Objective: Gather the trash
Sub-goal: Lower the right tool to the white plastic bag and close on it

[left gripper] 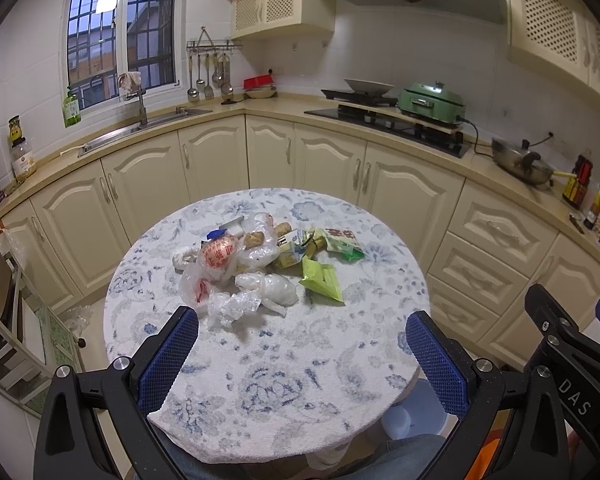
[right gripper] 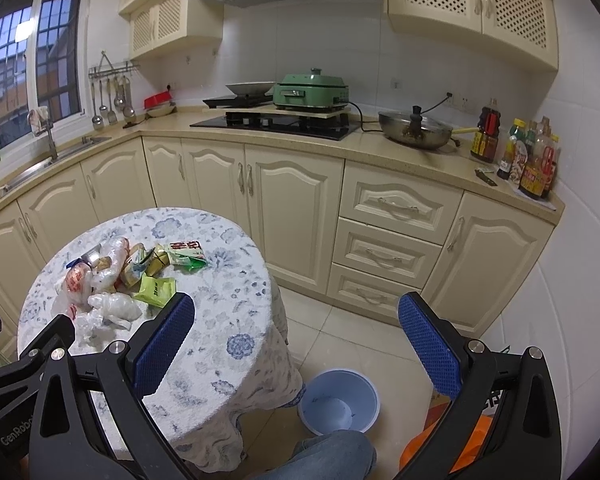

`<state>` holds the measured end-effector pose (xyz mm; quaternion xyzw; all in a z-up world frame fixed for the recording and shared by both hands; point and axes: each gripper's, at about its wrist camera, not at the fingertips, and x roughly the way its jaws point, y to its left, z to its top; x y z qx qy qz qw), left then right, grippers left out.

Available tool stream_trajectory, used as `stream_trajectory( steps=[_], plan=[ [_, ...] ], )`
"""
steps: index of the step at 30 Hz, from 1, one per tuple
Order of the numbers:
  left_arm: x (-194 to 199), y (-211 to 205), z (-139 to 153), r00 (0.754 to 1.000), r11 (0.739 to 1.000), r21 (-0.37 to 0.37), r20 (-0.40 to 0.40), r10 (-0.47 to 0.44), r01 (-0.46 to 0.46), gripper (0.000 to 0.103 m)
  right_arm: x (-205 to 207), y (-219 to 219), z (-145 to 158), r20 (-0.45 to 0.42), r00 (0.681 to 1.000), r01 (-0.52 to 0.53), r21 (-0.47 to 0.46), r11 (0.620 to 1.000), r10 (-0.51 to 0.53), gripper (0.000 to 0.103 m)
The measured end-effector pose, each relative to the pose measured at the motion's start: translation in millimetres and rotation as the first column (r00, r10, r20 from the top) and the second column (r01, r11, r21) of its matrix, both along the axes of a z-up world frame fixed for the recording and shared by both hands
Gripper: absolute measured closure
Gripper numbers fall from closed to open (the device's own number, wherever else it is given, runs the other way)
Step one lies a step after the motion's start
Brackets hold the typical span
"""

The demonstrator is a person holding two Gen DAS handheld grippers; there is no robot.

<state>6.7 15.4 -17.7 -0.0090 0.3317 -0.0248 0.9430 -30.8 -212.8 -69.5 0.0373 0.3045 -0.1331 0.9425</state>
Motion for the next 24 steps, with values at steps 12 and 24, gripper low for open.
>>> stream_trajectory(
  steps=[12, 24],
  plan=[
    [3.4, 17.9, -4.4, 0.999, 0.999, 0.008, -0.017, -0.048, 0.048, 0.001, 7.5, 13.3, 7.7, -0.058, 0.998, 0.026, 0.004, 1.000, -0.026, 0.000],
    [27.6, 62.8, -28.9, 0.990, 0.997, -0.032, -0.123, -0.067, 0.064, 0.002, 23.8, 54.3, -8.4, -0.162, 0.986, 0.031, -0.042, 0.999, -0.037, 0.000]
  ],
)
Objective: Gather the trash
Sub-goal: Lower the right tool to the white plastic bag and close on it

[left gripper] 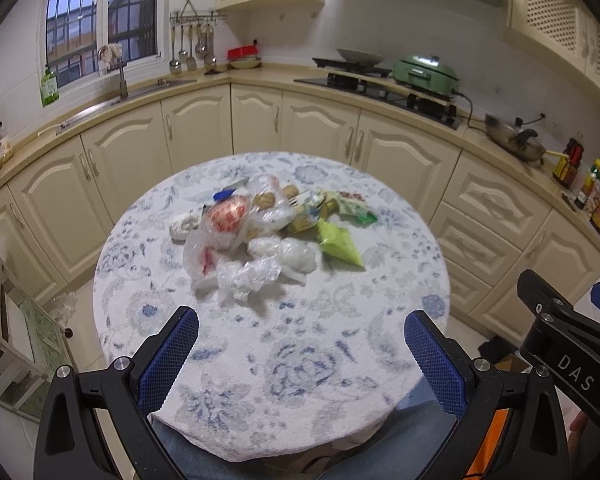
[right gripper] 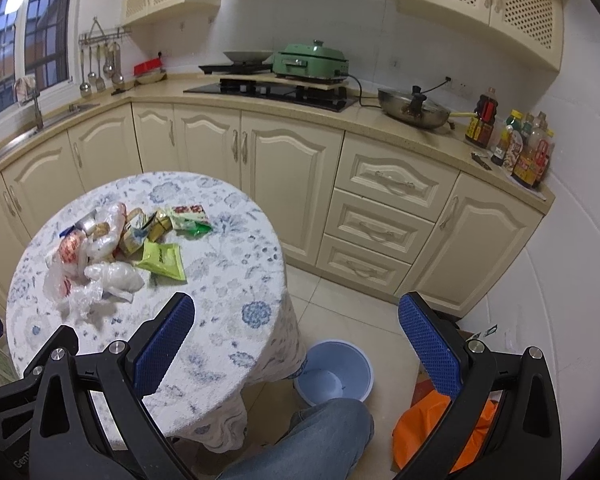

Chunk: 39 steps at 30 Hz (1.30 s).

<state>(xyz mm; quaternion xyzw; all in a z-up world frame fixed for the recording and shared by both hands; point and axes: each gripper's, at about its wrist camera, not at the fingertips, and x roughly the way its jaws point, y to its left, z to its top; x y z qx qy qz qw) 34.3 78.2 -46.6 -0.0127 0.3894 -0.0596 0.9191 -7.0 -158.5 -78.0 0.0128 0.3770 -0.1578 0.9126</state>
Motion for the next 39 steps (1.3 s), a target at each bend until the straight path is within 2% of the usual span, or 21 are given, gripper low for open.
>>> stream_trajectory(
  steps=[10, 17, 25, 32, 39],
  plan=[
    [46.4, 54.3, -48.9, 0.989, 0.997, -0.010, -0.128, 0.071, -0.073, 0.002, 40.4, 57.8, -40.9, -0.152, 0.987, -0.054, -0.028, 0.998, 0.049, 0.000],
    [81.0, 78.0, -78.6, 0.983, 0.999, 0.030, -0.179, 0.047, -0.042, 0.002, 69.5, 94.8, -67.5, -0.218, 0.973, -0.082, 0.004, 0.997, 0.081, 0.000],
    [112.3, 107.2, -110.5, 0.973, 0.995, 0.079, -0.218, 0.070, -0.054, 0.002, 105.6, 133.0, -94.9, -0.243, 0.955, -0.140, 0.137, 0.981, 0.171, 0.000],
    [126.3, 126.9, -122.8, 0.972, 0.987, 0.124, -0.199, 0.128, -0.105, 0.002, 136.1, 149.5, -112.7, -0.240, 0.951, -0.147, 0.207, 0.967, 0.196, 0.000],
    [138.7, 133.9, -141.5, 0.960, 0.988, 0.115, -0.250, 0.128, -0.102, 0.002, 163.3, 152.6, -124.4, -0.201, 0.959, -0.140, 0.269, 0.953, 0.198, 0.000]
  ],
)
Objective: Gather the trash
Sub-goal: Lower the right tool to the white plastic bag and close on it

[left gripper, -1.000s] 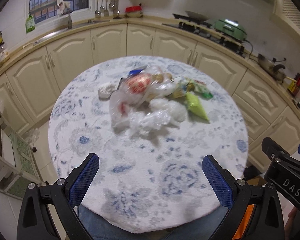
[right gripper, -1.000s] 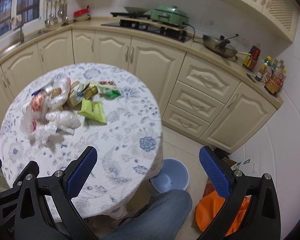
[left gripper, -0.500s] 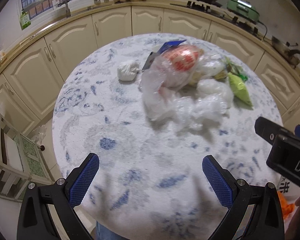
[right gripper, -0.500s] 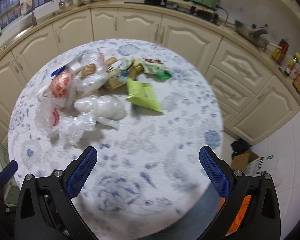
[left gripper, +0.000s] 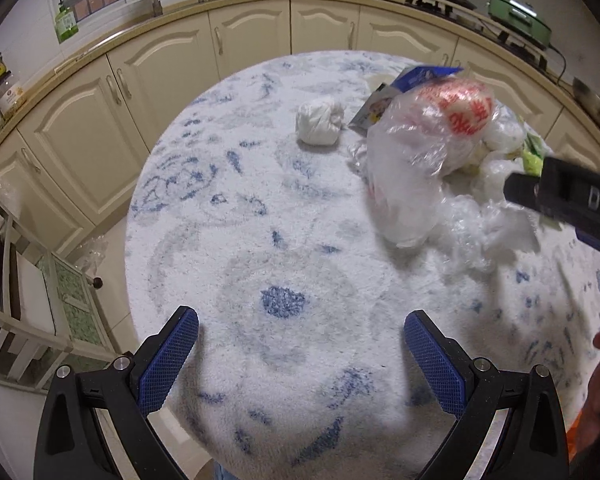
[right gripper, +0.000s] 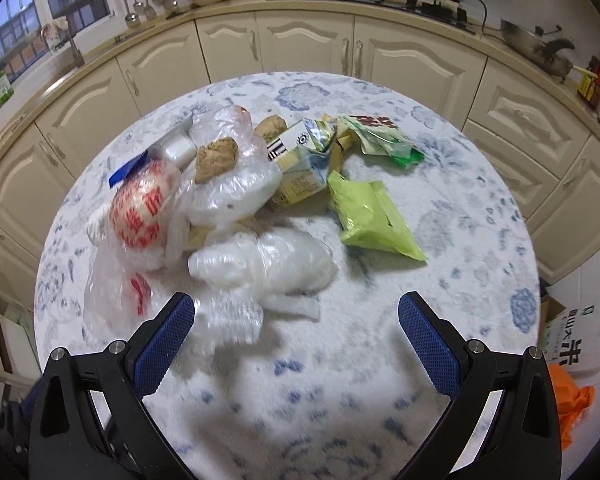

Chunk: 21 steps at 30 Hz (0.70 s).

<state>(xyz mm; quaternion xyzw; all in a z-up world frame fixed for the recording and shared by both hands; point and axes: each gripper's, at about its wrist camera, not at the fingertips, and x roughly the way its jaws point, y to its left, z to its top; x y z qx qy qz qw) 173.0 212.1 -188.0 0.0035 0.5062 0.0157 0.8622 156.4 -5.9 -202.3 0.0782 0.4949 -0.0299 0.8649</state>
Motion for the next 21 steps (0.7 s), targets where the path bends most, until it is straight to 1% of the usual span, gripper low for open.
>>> stream_trajectory(
  steps=[1, 3, 7, 8, 9, 10, 11, 13, 15, 18, 21],
  plan=[
    [2.1, 0.5, -3.8, 1.000, 1.000, -0.003, -0.011, -0.002, 0.002, 0.001, 4.3, 0.9, -2.6, -0.005, 1.000, -0.002, 0.016, 1.000, 0.002, 0.000],
    [3.7, 3.2, -5.5, 1.000, 1.000, -0.010, -0.002, 0.004, -0.004, 0.001, 8.5, 2.4, -5.2, 0.012, 1.000, -0.008, 0.038, 0.999, 0.008, 0.002],
    [4.0, 4.4, -6.5, 1.000, 1.000, -0.016, 0.005, 0.007, -0.007, 0.001, 24.3, 3.5, -14.1, -0.002, 1.000, -0.010, 0.021, 1.000, 0.010, 0.004],
    [4.8, 4.4, -6.7, 1.000, 1.000, -0.019, 0.005, 0.007, -0.007, 0.001, 27.6, 2.7, -16.9, -0.014, 1.000, -0.012, 0.025, 1.000, 0.012, 0.007],
    [5.1, 4.6, -6.6, 1.000, 1.000, -0.021, 0.003, 0.009, -0.009, 0.001, 29.5, 2.0, -19.3, -0.026, 1.000, -0.014, 0.031, 0.999, 0.015, 0.023],
    [6.2, 4.9, -6.9, 1.000, 1.000, -0.021, -0.002, 0.010, -0.010, 0.001, 30.3, 0.8, -22.2, -0.045, 0.999, -0.015, 0.037, 0.999, 0.017, 0.033],
    [6.2, 5.1, -6.7, 1.000, 1.000, -0.021, -0.007, 0.014, -0.014, 0.001, 29.4, -1.0, -23.7, -0.051, 0.999, -0.013, 0.037, 0.999, 0.014, 0.033],
    [8.9, 4.5, -7.1, 0.999, 0.999, -0.019, -0.021, 0.033, -0.033, 0.001, 25.6, -6.4, -22.9, -0.048, 0.999, -0.003, 0.036, 0.999, 0.005, 0.037],
    [10.7, 2.7, -6.4, 0.999, 0.999, -0.025, -0.027, 0.044, -0.044, 0.002, 20.0, -13.1, -19.9, -0.040, 0.999, -0.002, 0.054, 0.999, 0.004, 0.039],
    [11.7, -5.0, -1.9, 0.999, 0.999, -0.030, -0.023, 0.035, -0.036, 0.004, 10.3, -26.8, -12.6, -0.023, 1.000, 0.010, 0.069, 0.998, -0.008, 0.040],
    [14.4, -14.4, 4.3, 1.000, 0.998, -0.055, -0.017, 0.022, -0.023, 0.003, -0.5, -40.5, -3.9, -0.002, 1.000, 0.023, 0.091, 0.996, -0.023, 0.040]
  ],
)
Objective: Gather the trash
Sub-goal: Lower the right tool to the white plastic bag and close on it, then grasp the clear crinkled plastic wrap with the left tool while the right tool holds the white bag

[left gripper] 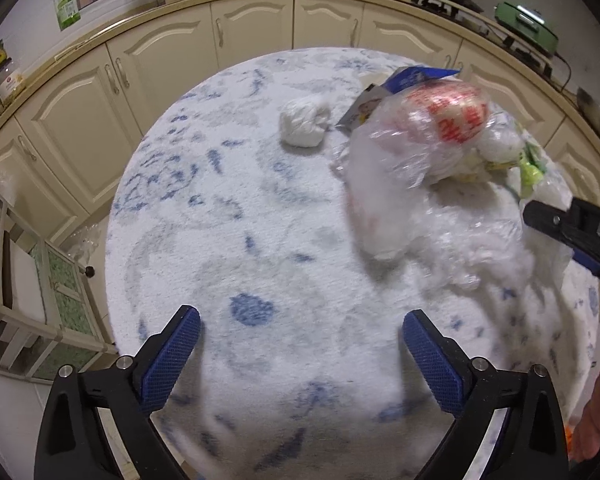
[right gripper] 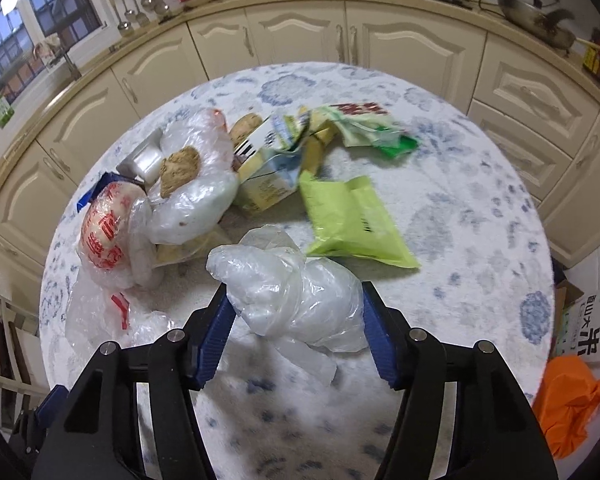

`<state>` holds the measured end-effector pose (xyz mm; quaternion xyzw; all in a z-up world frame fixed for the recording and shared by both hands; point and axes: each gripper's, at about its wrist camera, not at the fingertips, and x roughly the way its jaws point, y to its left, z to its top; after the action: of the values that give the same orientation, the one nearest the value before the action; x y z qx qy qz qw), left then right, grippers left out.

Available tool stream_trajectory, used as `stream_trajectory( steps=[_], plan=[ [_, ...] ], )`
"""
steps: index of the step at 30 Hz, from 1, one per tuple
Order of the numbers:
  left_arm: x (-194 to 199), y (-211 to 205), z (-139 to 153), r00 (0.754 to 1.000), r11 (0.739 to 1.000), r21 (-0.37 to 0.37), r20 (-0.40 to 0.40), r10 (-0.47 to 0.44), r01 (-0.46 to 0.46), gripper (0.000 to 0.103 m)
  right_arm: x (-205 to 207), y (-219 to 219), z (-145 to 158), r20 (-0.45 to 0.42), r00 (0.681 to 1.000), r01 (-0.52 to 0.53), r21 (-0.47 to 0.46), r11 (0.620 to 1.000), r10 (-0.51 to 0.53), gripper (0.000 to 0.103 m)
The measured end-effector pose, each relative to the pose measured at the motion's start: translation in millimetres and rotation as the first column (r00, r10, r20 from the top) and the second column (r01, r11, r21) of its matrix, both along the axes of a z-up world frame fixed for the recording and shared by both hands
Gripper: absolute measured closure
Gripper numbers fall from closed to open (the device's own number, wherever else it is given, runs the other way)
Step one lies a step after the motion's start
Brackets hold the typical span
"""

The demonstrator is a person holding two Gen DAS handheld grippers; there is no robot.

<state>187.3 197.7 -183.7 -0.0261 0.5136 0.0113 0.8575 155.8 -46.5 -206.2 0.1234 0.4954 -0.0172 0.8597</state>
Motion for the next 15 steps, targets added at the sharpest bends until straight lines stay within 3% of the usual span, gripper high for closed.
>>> stream_trajectory(
  steps=[9, 15],
  plan=[
    [17.5, -32.6, 12.3, 0.999, 0.997, -0.074, -0.009, -0.036, 0.036, 0.001, -22.1, -38.9, 9.5, 0.014, 0.998, 0.060, 0.046, 0.997, -0.061, 0.040],
    [43.3, -51.4, 4.7, 0.998, 0.995, -0.097, -0.047, -0.041, 0.036, 0.001, -21.0, -48.6, 5.2, 0.010, 0.996, 0.084, 0.042, 0.996, -0.085, 0.040]
  ],
)
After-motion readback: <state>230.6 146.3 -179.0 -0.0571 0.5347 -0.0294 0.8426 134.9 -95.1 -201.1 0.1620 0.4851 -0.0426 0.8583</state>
